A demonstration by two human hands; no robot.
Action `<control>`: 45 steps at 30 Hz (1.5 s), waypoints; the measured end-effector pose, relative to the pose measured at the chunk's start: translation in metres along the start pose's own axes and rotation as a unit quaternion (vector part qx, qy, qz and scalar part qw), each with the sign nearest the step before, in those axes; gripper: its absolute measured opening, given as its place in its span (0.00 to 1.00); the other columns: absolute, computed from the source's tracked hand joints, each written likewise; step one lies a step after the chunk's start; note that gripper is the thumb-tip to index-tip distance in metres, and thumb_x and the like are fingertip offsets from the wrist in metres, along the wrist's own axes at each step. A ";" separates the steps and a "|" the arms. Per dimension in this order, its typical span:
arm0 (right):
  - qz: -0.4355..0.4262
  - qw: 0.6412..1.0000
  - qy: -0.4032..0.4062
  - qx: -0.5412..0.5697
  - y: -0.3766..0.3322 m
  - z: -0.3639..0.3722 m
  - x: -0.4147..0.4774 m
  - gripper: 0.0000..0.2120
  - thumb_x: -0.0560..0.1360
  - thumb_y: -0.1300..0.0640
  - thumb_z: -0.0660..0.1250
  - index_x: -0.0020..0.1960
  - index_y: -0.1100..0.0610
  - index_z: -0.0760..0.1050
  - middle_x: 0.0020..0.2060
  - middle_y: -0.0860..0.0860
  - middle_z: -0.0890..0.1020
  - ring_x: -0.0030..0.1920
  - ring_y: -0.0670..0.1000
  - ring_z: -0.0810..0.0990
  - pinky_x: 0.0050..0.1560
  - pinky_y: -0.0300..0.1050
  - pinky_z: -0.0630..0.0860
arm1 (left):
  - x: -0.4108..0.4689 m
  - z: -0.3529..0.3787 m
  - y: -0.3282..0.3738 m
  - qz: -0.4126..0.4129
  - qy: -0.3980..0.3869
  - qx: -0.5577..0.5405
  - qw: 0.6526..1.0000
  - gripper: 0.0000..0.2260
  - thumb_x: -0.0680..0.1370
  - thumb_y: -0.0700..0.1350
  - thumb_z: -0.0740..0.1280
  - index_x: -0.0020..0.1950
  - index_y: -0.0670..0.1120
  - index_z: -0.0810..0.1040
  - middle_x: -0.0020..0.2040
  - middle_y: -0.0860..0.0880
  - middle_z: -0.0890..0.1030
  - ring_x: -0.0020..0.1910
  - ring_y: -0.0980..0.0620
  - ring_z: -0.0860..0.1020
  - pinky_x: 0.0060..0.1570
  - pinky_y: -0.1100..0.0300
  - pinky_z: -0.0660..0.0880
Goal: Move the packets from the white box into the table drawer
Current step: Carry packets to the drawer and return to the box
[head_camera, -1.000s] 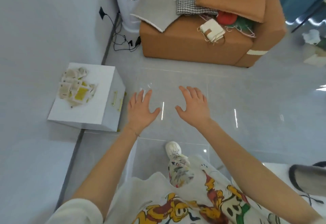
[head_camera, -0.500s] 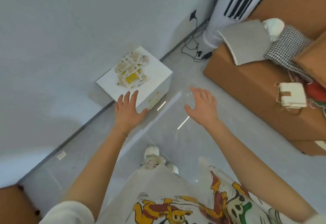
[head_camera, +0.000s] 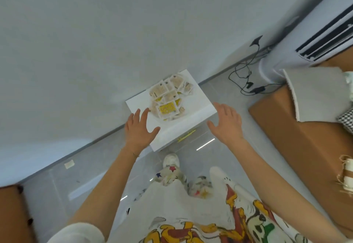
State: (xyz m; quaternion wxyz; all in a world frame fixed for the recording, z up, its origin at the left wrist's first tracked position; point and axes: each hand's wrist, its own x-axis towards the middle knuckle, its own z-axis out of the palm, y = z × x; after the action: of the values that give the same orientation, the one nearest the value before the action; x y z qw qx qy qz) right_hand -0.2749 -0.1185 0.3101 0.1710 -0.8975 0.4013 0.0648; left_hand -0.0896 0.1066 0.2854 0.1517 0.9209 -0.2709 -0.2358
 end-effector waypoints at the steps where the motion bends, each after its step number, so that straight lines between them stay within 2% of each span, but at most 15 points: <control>1: -0.007 1.000 -0.004 -0.007 -0.002 0.002 0.013 0.33 0.76 0.44 0.62 0.77 0.49 0.55 0.73 0.54 0.63 0.73 0.57 0.58 0.72 0.60 0.56 | 0.010 -0.001 -0.002 -0.009 -0.008 -0.001 1.000 0.35 0.77 0.61 0.64 0.79 0.53 0.53 0.79 0.45 0.53 0.77 0.40 0.50 0.74 0.44 0.51; 10: -0.012 0.996 -0.083 -0.018 -0.019 0.053 0.104 0.33 0.76 0.44 0.63 0.77 0.50 0.55 0.73 0.55 0.64 0.73 0.58 0.60 0.71 0.59 0.59 | 0.078 0.025 -0.030 -0.089 -0.046 -0.036 0.994 0.36 0.75 0.61 0.66 0.78 0.52 0.55 0.78 0.44 0.58 0.76 0.42 0.55 0.73 0.43 0.55; 17: 0.025 0.981 -0.183 0.057 -0.022 0.169 0.171 0.36 0.75 0.42 0.64 0.77 0.51 0.53 0.74 0.55 0.61 0.73 0.58 0.59 0.70 0.57 0.61 | 0.150 0.105 -0.048 -0.157 -0.100 -0.091 0.978 0.40 0.74 0.64 0.66 0.79 0.53 0.50 0.79 0.47 0.55 0.77 0.44 0.52 0.73 0.43 0.56; 19: 0.035 0.980 -0.179 0.086 -0.022 0.207 0.195 0.37 0.75 0.41 0.65 0.77 0.52 0.54 0.74 0.56 0.61 0.73 0.59 0.59 0.69 0.56 0.62 | 0.174 0.138 -0.054 -0.170 -0.090 -0.129 0.973 0.42 0.73 0.64 0.67 0.79 0.53 0.48 0.79 0.47 0.52 0.78 0.45 0.51 0.73 0.43 0.56; 23: 0.101 0.961 -0.145 0.214 -0.023 0.262 0.241 0.36 0.74 0.46 0.68 0.77 0.52 0.55 0.72 0.56 0.64 0.71 0.59 0.62 0.66 0.57 0.64 | 0.221 0.200 -0.060 -0.198 -0.043 -0.170 0.964 0.47 0.70 0.64 0.70 0.79 0.52 0.47 0.80 0.45 0.49 0.78 0.46 0.48 0.73 0.43 0.55; 26: 0.131 0.957 -0.122 0.227 -0.028 0.286 0.257 0.36 0.74 0.47 0.68 0.76 0.52 0.56 0.70 0.56 0.64 0.68 0.60 0.63 0.63 0.56 0.65 | 0.237 0.231 -0.059 -0.221 -0.010 -0.154 0.963 0.49 0.68 0.66 0.70 0.79 0.49 0.48 0.79 0.43 0.50 0.78 0.44 0.47 0.72 0.43 0.55; 28: 0.140 0.957 -0.110 0.231 -0.033 0.297 0.258 0.36 0.74 0.48 0.68 0.76 0.54 0.56 0.69 0.57 0.64 0.68 0.59 0.63 0.63 0.54 0.65 | 0.239 0.244 -0.055 -0.234 0.019 -0.130 0.963 0.50 0.67 0.67 0.71 0.79 0.49 0.49 0.78 0.42 0.52 0.77 0.42 0.50 0.71 0.43 0.56; 31: 0.175 0.936 -0.117 0.281 -0.041 0.307 0.254 0.39 0.73 0.50 0.70 0.76 0.56 0.53 0.68 0.57 0.63 0.67 0.59 0.66 0.64 0.53 0.65 | 0.237 0.252 -0.050 -0.243 0.065 -0.122 0.960 0.51 0.66 0.64 0.74 0.78 0.46 0.52 0.74 0.42 0.61 0.72 0.41 0.59 0.69 0.45 0.60; 33: 0.218 0.907 -0.111 0.342 -0.045 0.309 0.251 0.39 0.73 0.52 0.71 0.75 0.57 0.54 0.67 0.56 0.64 0.64 0.55 0.70 0.61 0.49 0.70 | 0.236 0.252 -0.050 -0.272 0.070 -0.160 0.946 0.49 0.66 0.59 0.76 0.78 0.44 0.54 0.70 0.42 0.65 0.69 0.42 0.62 0.68 0.48 0.61; 35: 0.268 0.860 -0.097 0.423 -0.045 0.307 0.253 0.36 0.73 0.53 0.72 0.73 0.59 0.56 0.64 0.55 0.68 0.60 0.52 0.73 0.55 0.43 0.70 | 0.235 0.250 -0.056 -0.283 0.068 -0.205 0.935 0.41 0.68 0.54 0.77 0.74 0.44 0.61 0.66 0.44 0.70 0.65 0.43 0.67 0.64 0.53 0.64; 37: 0.301 0.831 -0.109 0.455 -0.042 0.304 0.259 0.26 0.74 0.53 0.71 0.65 0.59 0.63 0.55 0.52 0.73 0.53 0.51 0.75 0.50 0.42 0.71 | 0.231 0.245 -0.066 -0.269 0.073 -0.283 0.918 0.26 0.68 0.50 0.77 0.62 0.44 0.72 0.56 0.46 0.76 0.57 0.45 0.74 0.56 0.56 0.71; 39: 0.296 0.828 -0.167 0.447 -0.037 0.302 0.264 0.16 0.73 0.53 0.71 0.54 0.59 0.70 0.46 0.52 0.77 0.47 0.52 0.77 0.43 0.42 0.73 | 0.225 0.239 -0.073 -0.274 0.082 -0.368 0.885 0.16 0.70 0.46 0.75 0.51 0.44 0.73 0.48 0.46 0.79 0.48 0.46 0.78 0.47 0.54 0.77; 41: 0.285 0.816 -0.216 0.453 -0.034 0.302 0.265 0.11 0.73 0.57 0.72 0.49 0.62 0.74 0.43 0.55 0.78 0.44 0.52 0.76 0.41 0.43 0.72 | 0.218 0.231 -0.079 -0.292 0.083 -0.426 0.852 0.12 0.72 0.43 0.74 0.48 0.47 0.71 0.47 0.46 0.80 0.46 0.48 0.79 0.44 0.52 0.78; 43: 0.283 0.803 -0.227 0.472 -0.033 0.300 0.262 0.11 0.74 0.60 0.70 0.51 0.67 0.75 0.44 0.56 0.77 0.45 0.53 0.76 0.44 0.45 0.72 | 0.209 0.223 -0.085 -0.309 0.085 -0.486 0.813 0.11 0.74 0.42 0.72 0.48 0.52 0.71 0.49 0.48 0.81 0.48 0.49 0.81 0.44 0.49 0.81; 45: 0.295 0.792 -0.235 0.480 -0.034 0.297 0.257 0.07 0.75 0.60 0.69 0.49 0.63 0.75 0.44 0.54 0.79 0.45 0.53 0.77 0.43 0.44 0.73 | 0.198 0.213 -0.090 -0.324 0.101 -0.547 0.765 0.13 0.76 0.39 0.70 0.52 0.54 0.71 0.50 0.50 0.81 0.49 0.50 0.82 0.42 0.51 0.82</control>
State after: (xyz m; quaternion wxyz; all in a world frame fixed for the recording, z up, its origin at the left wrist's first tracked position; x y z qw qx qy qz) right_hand -0.0712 -0.1699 -0.0236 0.6414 -0.4954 0.5733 0.1206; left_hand -0.0147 0.0337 -0.0004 0.5710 0.7334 0.2349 -0.2844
